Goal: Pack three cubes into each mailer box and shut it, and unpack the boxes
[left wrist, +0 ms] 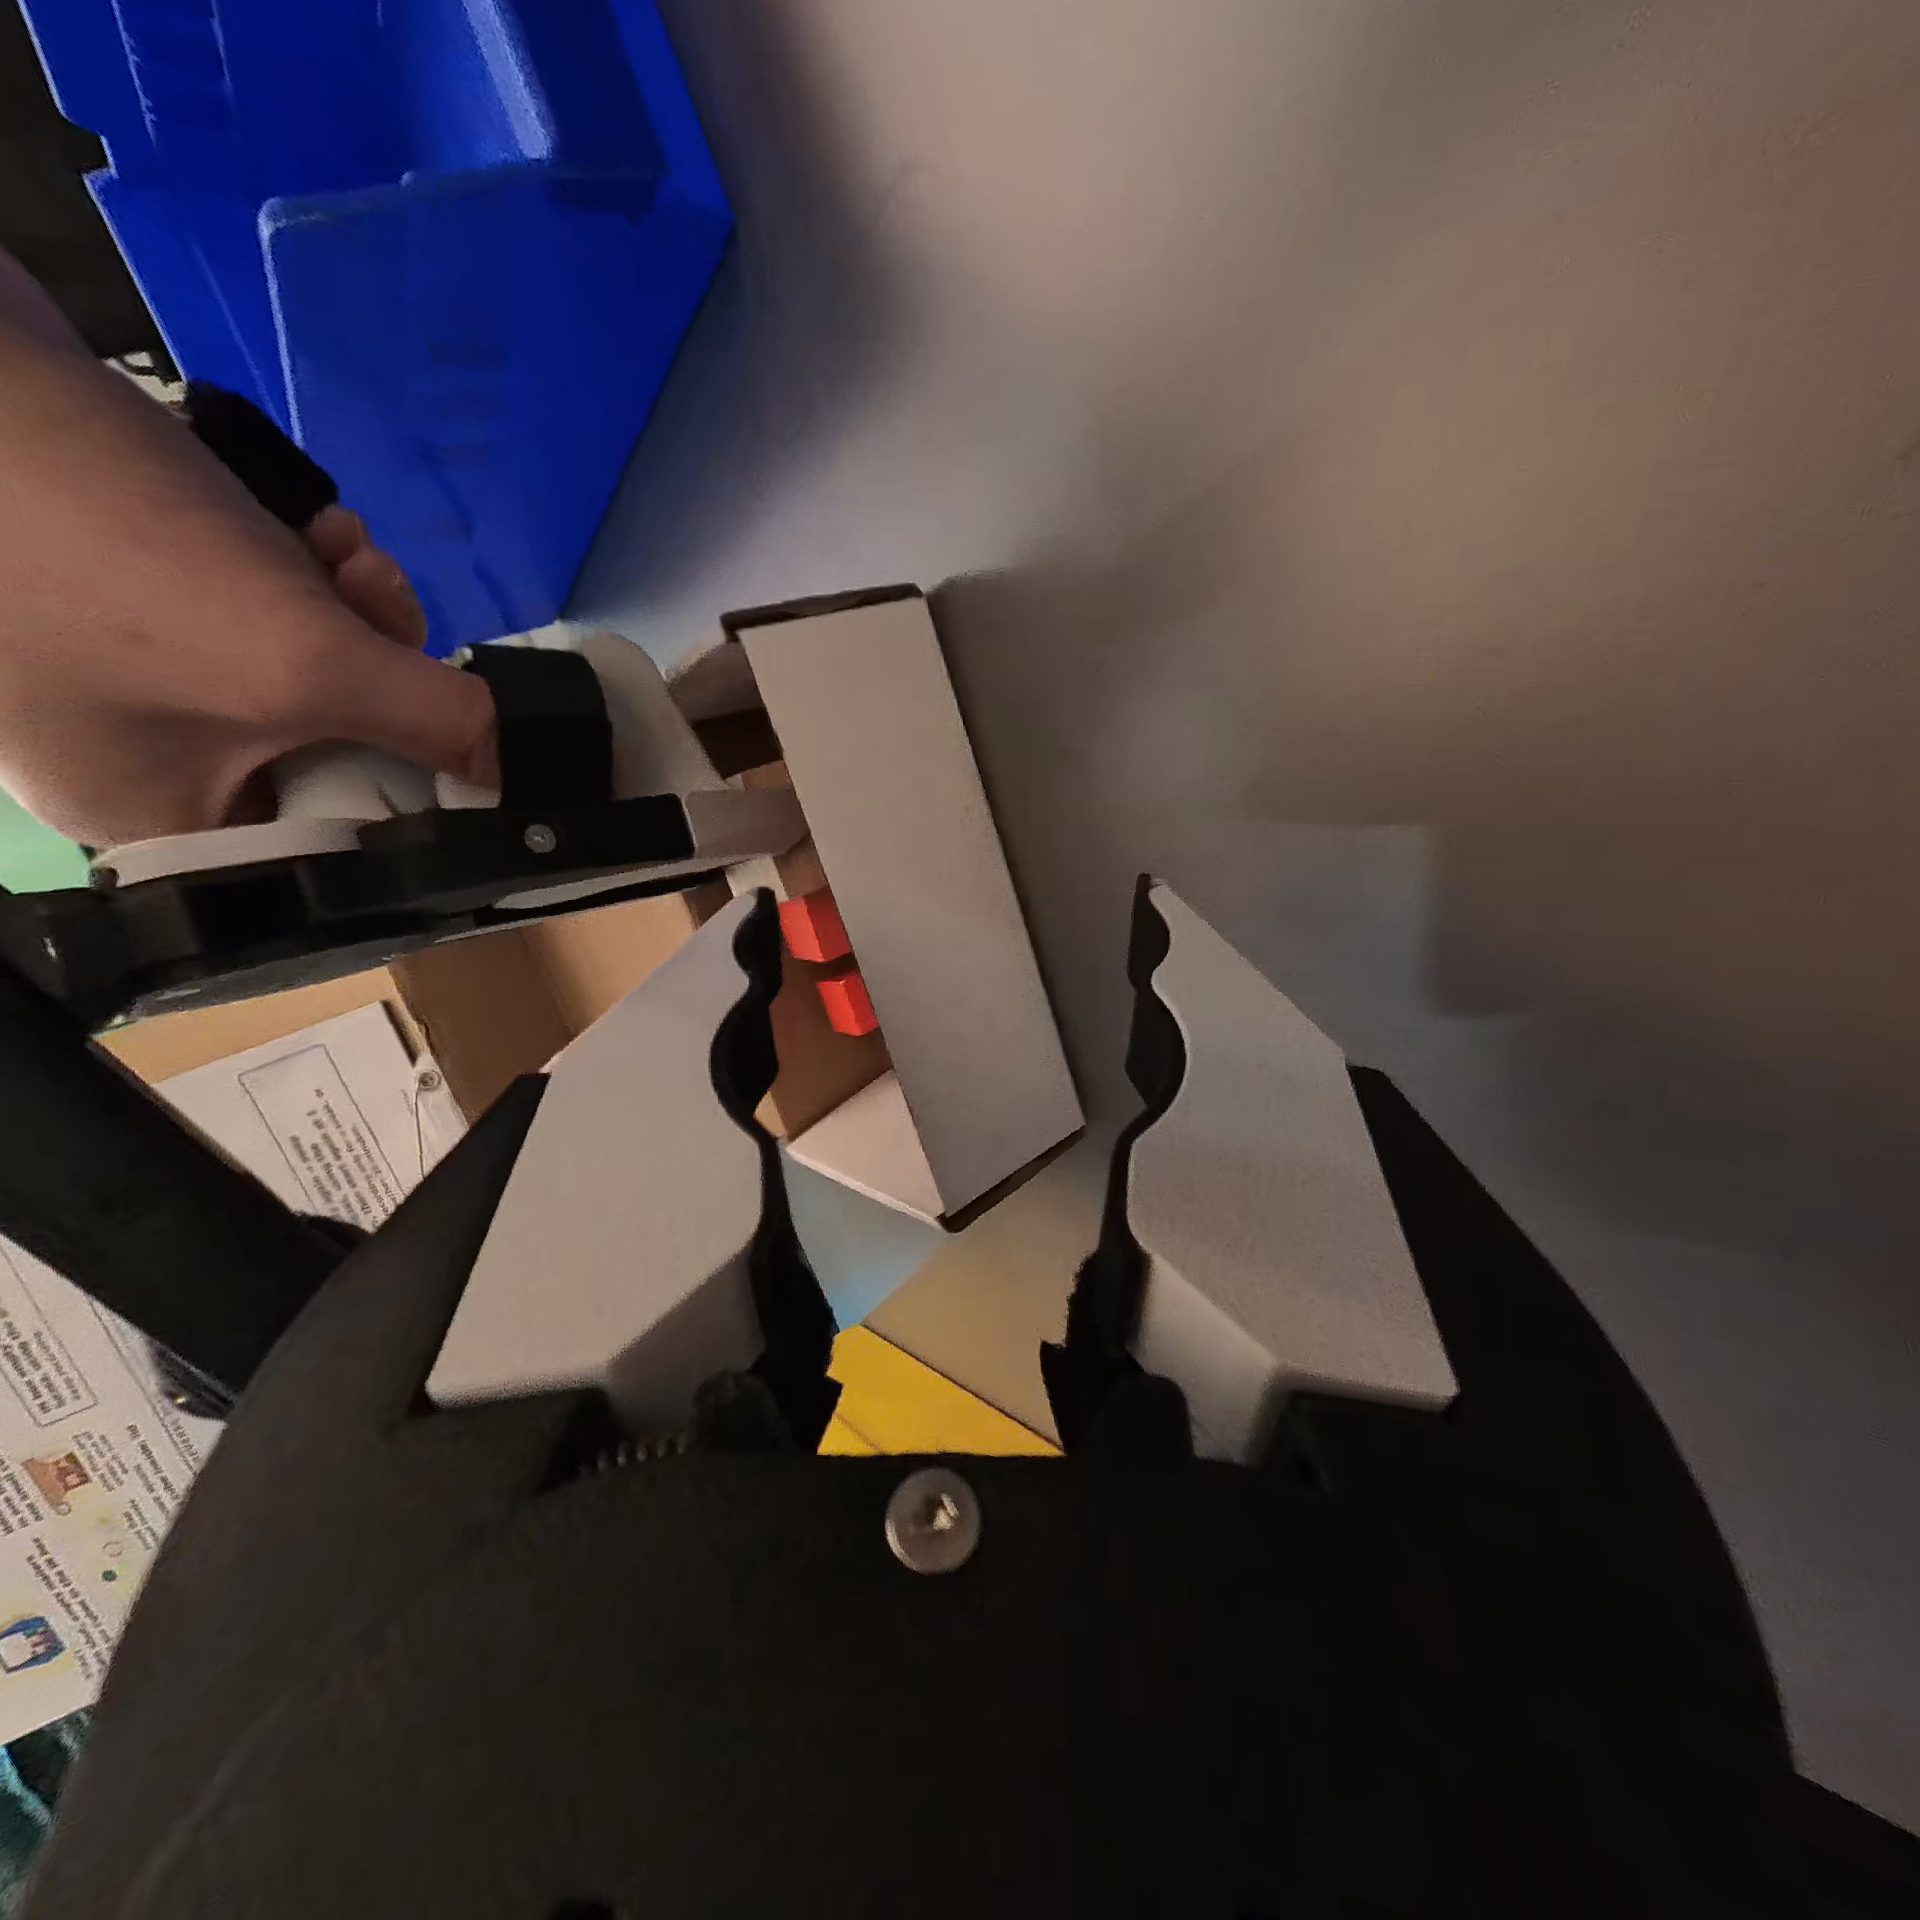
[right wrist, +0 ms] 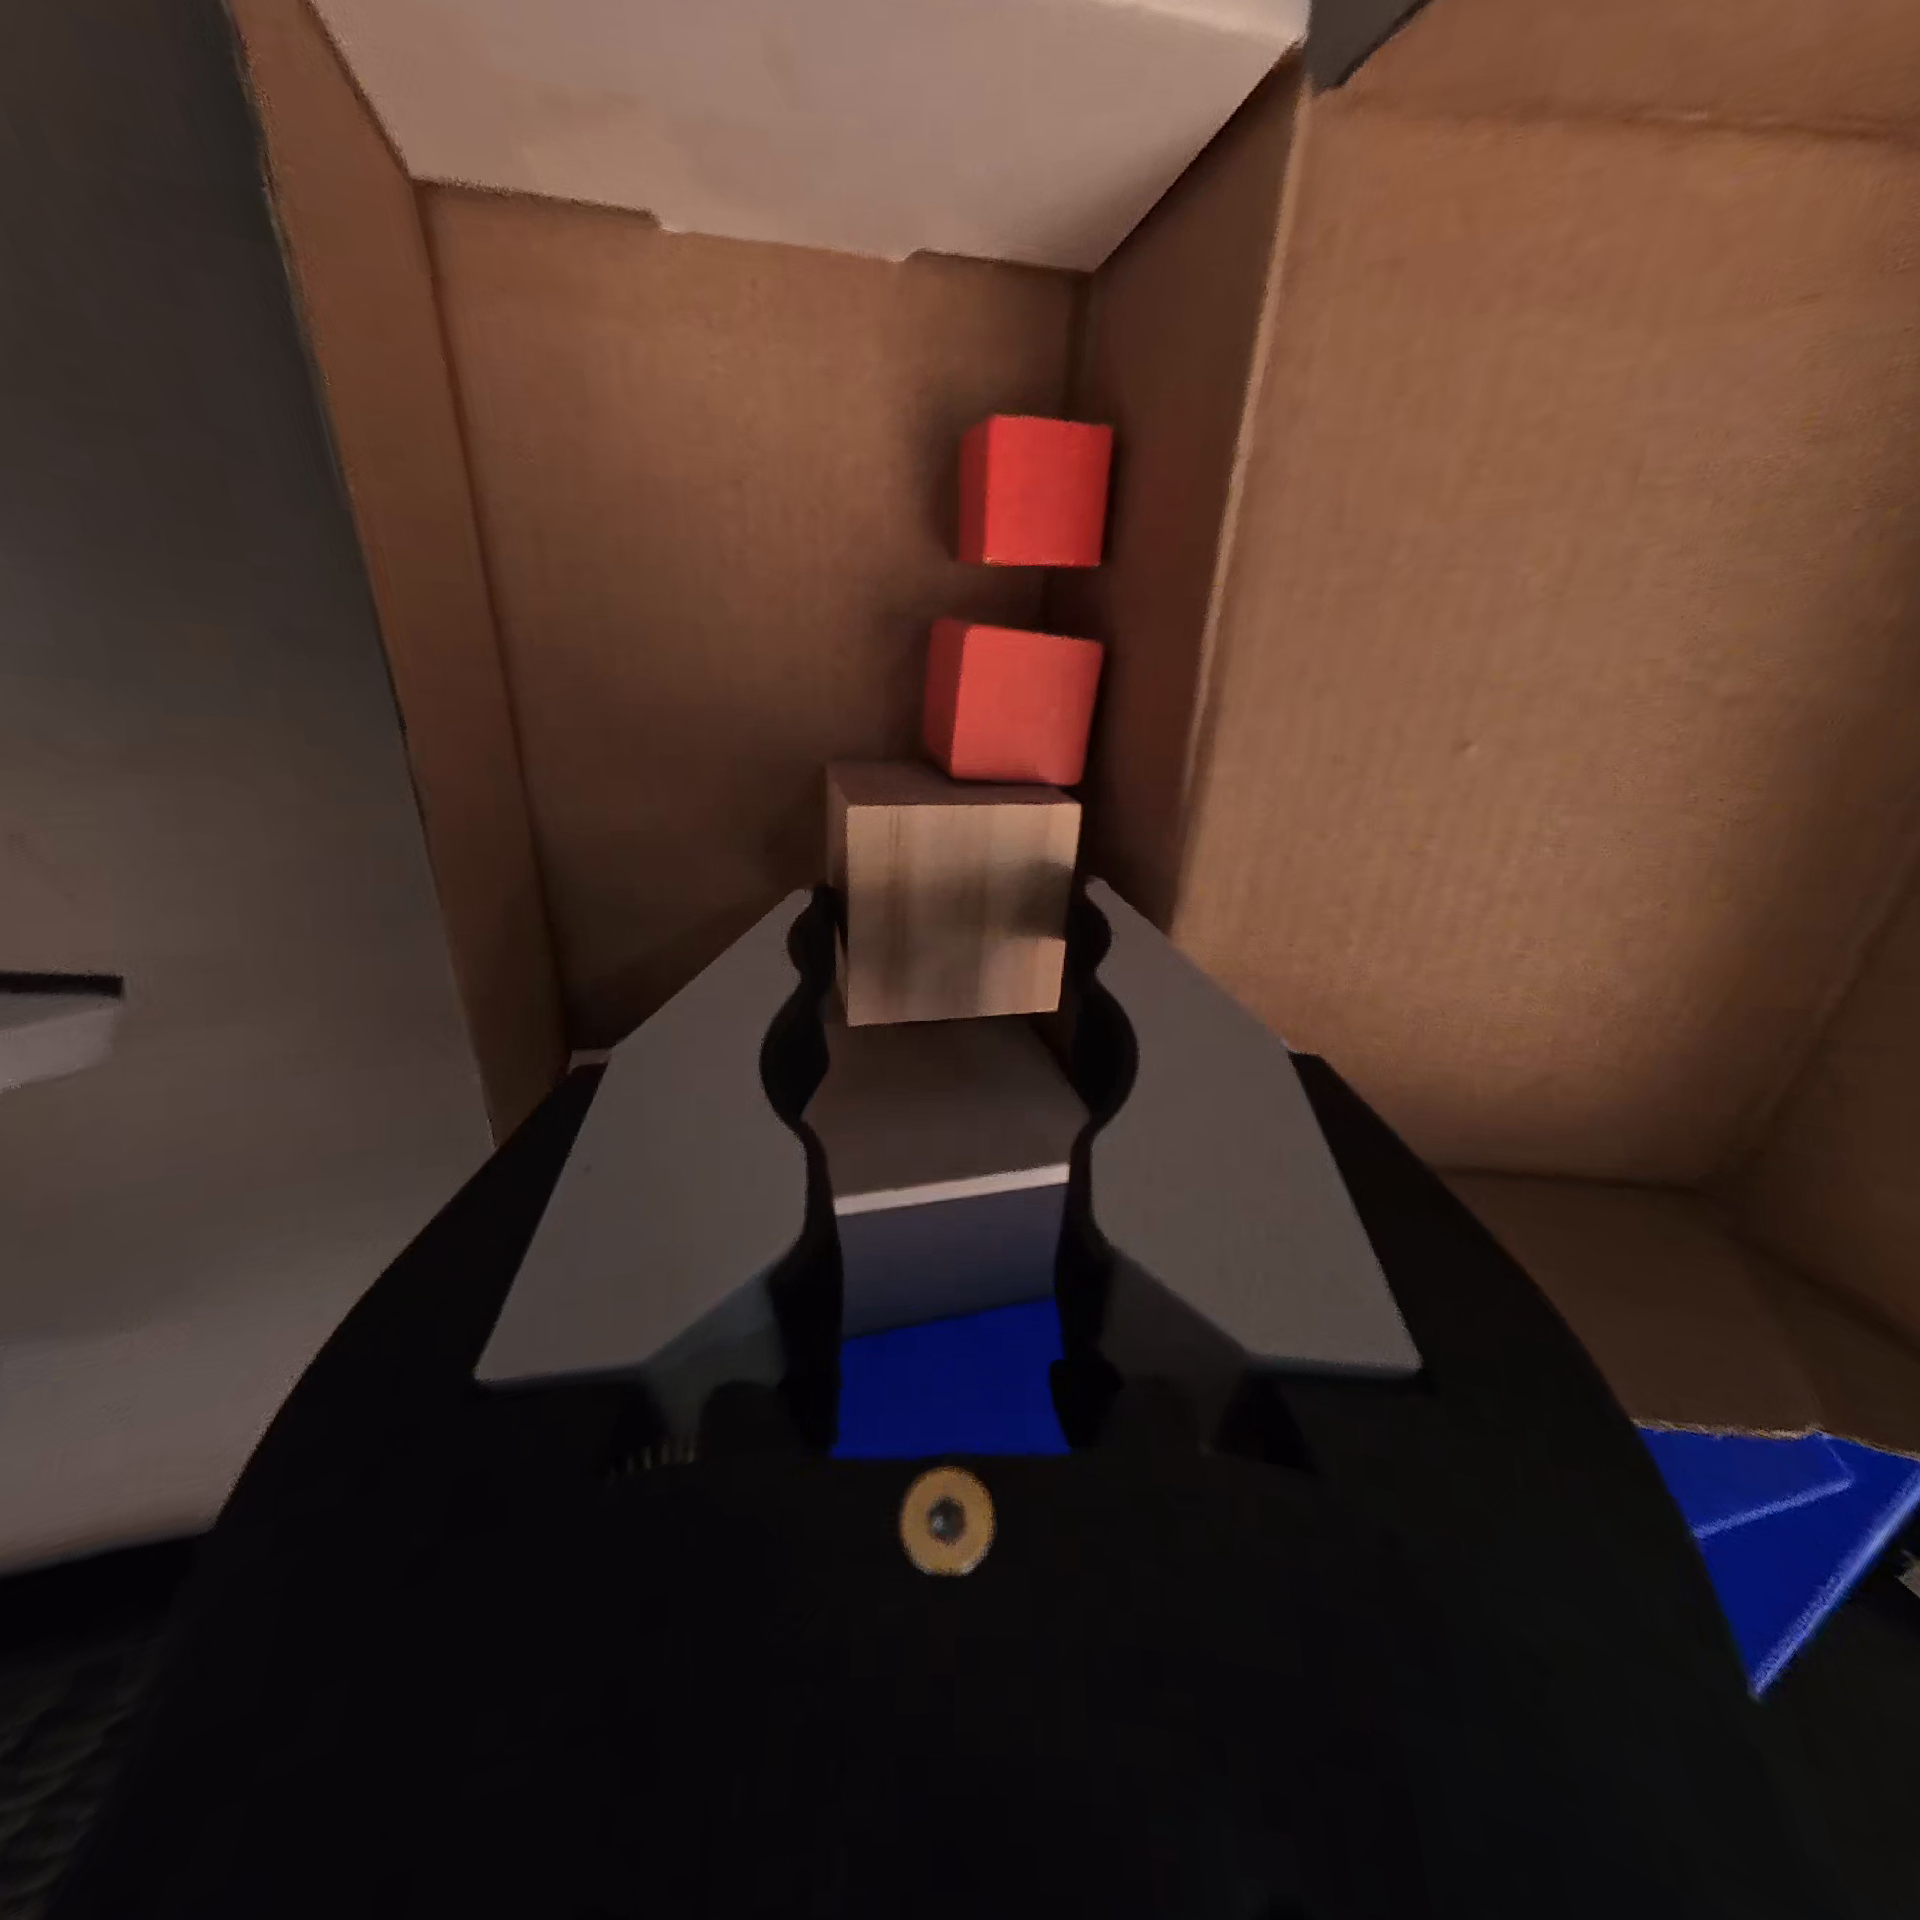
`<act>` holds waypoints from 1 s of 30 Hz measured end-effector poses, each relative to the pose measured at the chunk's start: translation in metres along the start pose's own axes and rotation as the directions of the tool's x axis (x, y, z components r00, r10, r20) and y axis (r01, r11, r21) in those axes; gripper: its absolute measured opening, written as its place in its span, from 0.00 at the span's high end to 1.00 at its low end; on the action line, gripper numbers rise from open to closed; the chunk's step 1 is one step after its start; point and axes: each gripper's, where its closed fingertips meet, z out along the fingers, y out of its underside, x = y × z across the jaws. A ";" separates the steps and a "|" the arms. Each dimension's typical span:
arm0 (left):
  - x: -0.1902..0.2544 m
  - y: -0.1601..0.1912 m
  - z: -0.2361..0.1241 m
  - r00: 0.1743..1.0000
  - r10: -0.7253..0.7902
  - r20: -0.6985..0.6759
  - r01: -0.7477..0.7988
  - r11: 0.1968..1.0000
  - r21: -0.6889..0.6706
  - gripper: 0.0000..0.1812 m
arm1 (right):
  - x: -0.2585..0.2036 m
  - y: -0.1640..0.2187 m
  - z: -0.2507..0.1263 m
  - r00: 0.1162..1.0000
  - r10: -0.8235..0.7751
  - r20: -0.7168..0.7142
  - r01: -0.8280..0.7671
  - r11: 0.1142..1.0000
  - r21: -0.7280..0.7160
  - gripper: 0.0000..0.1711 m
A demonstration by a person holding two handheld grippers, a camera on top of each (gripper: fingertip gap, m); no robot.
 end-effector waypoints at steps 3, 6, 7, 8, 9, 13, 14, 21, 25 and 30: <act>-0.003 0.001 -0.001 1.000 -0.017 0.004 0.017 1.000 0.008 0.63 | 0.002 -0.009 -0.008 1.000 0.006 -0.012 -0.006 0.999 0.039 0.74; -0.005 0.001 -0.002 1.000 -0.025 0.007 0.025 1.000 0.014 0.64 | 0.010 -0.016 -0.033 0.998 0.013 -0.065 -0.007 0.996 0.088 0.74; -0.005 0.001 -0.002 1.000 -0.028 0.007 0.028 0.999 0.015 0.64 | 0.016 -0.016 -0.046 0.995 0.022 -0.098 -0.012 0.995 0.103 0.74; -0.006 0.002 -0.002 1.000 -0.030 0.007 0.030 0.999 0.015 0.64 | 0.023 -0.015 -0.062 0.990 0.035 -0.133 -0.019 0.992 0.125 0.74; -0.006 0.003 -0.002 0.999 -0.030 0.009 0.030 0.999 0.011 0.64 | 0.031 -0.012 -0.079 0.984 0.060 -0.168 -0.035 0.988 0.150 0.74; -0.009 0.006 -0.001 0.999 -0.036 0.020 0.036 0.999 -0.001 0.64 | 0.077 0.043 -0.136 0.901 0.331 -0.281 -0.270 0.934 0.234 0.74; -0.010 0.006 -0.002 0.999 -0.042 0.021 0.042 0.999 0.001 0.64 | 0.089 0.068 -0.144 0.854 0.427 -0.297 -0.366 0.899 0.239 0.74; -0.025 0.007 -0.014 0.993 -0.112 0.036 0.111 0.993 0.045 0.63 | 0.084 0.213 -0.119 0.541 0.807 -0.238 -0.788 0.585 0.193 0.74; -0.062 0.021 -0.035 0.937 -0.338 0.089 0.328 0.938 0.115 0.67 | 0.061 0.240 -0.082 0.437 0.884 -0.167 -0.883 0.457 0.107 0.74; -0.118 0.072 -0.074 0.727 -0.672 0.142 0.638 0.737 0.223 0.66 | 0.046 0.267 -0.049 0.223 0.958 -0.181 -0.975 0.223 -0.021 0.74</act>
